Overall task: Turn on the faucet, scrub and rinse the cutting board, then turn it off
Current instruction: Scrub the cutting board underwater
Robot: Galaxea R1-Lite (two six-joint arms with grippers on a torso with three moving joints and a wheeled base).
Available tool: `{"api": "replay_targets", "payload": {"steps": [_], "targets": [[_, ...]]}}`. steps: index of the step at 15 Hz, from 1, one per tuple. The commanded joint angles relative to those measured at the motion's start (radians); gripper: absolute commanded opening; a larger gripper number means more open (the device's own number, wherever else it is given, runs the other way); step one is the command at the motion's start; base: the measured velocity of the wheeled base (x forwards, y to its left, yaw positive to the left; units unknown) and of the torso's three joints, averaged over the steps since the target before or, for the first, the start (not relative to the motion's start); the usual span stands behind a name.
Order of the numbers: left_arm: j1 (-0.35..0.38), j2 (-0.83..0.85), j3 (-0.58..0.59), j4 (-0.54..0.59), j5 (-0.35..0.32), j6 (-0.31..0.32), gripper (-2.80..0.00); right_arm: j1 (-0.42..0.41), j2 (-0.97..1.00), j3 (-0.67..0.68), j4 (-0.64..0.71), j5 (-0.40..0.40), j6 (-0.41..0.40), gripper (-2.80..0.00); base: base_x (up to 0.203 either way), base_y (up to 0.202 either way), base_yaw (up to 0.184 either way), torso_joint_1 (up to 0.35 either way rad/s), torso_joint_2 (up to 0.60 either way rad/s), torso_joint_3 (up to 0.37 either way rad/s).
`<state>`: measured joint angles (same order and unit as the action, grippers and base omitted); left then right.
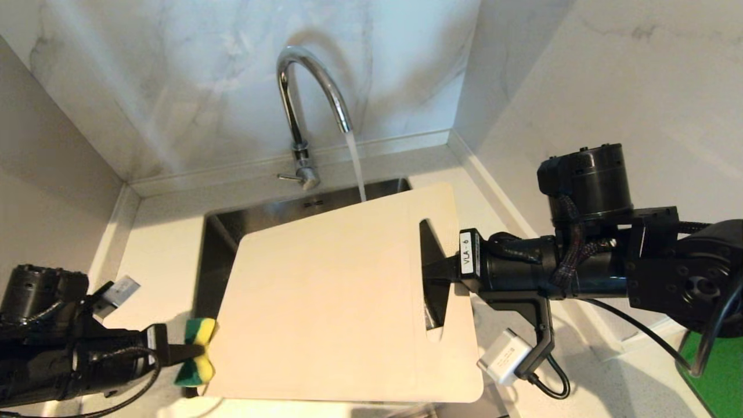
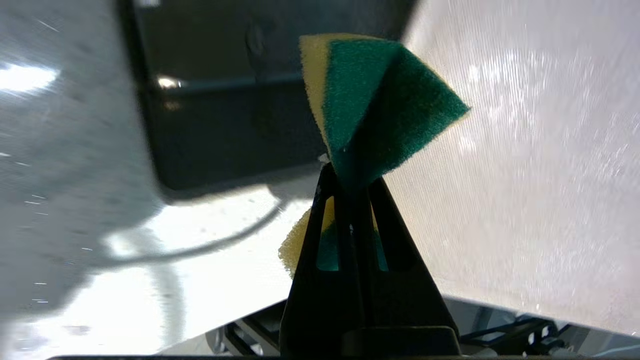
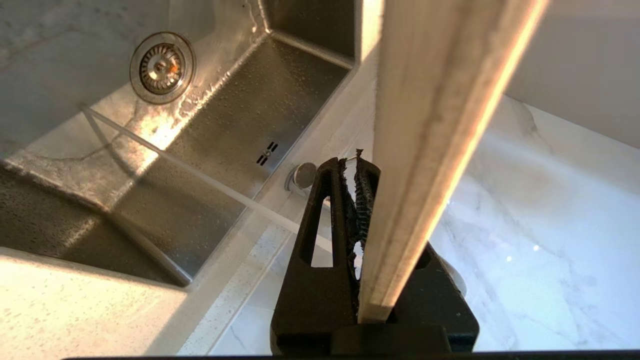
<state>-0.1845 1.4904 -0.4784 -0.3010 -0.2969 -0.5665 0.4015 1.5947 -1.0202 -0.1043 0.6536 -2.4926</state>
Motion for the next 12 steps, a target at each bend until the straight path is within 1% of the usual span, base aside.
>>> {"api": "replay_targets", "payload": {"steps": [1, 2, 5, 7, 10, 11, 12], "targets": [[0.070, -0.074, -0.050, 0.024, -0.032, 0.005, -2.80, 0.000, -0.007, 0.008, 0.000, 0.001, -0.016, -2.80, 0.000, 0.000, 0.000, 0.000, 0.00, 0.000], [0.084, -0.092, -0.099, 0.060, -0.049, 0.002, -2.80, -0.001, -0.013, 0.016, 0.000, 0.001, -0.016, -2.80, 0.000, 0.000, 0.000, 0.000, 0.00, 0.000], [0.131, -0.126, -0.282, 0.224, -0.112, -0.015, -2.80, -0.015, -0.032, 0.046, 0.000, 0.001, -0.016, -2.80, 0.000, 0.000, 0.000, 0.000, 0.00, 0.000], [0.138, -0.131, -0.380, 0.290, -0.125, -0.024, -2.80, -0.019, -0.035, 0.067, 0.000, 0.001, -0.017, -2.80, 0.000, 0.000, 0.000, 0.000, 0.00, 0.000], [0.119, -0.127, -0.535, 0.363, -0.136, -0.057, -2.80, -0.031, -0.025, 0.094, -0.002, -0.003, -0.021, -2.80, 0.000, 0.000, 0.000, 0.000, 0.00, 0.000], [0.099, -0.123, -0.585, 0.388, -0.143, -0.072, -2.80, -0.038, -0.020, 0.097, -0.002, -0.005, -0.023, -2.80, 0.000, 0.000, 0.000, 0.000, 0.00, 0.000], [0.065, -0.116, -0.626, 0.405, -0.147, -0.096, -2.80, -0.048, -0.016, 0.095, -0.002, -0.006, -0.024, -2.80, 0.000, 0.000, 0.000, 0.000, 0.00, 0.000]]}}
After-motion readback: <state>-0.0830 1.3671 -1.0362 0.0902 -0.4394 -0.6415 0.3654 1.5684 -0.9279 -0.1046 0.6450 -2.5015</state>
